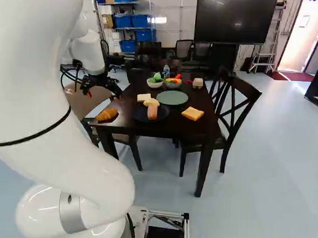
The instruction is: Move the croissant to the empty plate
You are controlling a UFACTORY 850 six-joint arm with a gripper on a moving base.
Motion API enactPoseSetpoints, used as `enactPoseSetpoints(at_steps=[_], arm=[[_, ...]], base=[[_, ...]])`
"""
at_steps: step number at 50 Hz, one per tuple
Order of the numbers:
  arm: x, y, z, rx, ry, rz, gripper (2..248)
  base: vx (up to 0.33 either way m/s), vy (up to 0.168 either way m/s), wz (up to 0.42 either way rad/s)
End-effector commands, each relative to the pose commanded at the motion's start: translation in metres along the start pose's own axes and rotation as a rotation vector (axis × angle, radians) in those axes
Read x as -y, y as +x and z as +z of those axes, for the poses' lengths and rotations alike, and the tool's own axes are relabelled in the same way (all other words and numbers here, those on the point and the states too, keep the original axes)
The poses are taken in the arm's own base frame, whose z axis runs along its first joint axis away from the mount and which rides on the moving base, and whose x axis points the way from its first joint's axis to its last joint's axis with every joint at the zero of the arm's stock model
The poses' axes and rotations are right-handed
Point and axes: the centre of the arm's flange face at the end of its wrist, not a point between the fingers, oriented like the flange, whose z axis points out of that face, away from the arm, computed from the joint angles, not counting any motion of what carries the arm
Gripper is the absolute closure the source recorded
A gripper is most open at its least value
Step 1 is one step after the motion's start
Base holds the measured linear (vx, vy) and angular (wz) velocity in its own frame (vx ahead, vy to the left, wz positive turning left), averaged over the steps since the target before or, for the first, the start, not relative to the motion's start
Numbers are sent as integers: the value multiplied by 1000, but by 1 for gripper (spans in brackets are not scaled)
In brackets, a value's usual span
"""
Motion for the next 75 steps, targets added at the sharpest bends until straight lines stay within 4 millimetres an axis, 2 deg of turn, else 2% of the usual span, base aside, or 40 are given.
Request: enactPoseSetpoints(at_steps=[22,47,75], arm=[[11,29,21,108,-13,0,3],[7,27,22,177,-94,162,3],[28,45,38,227,-181,348,3]], base=[[0,0,0],[0,0,0],[0,0,0]])
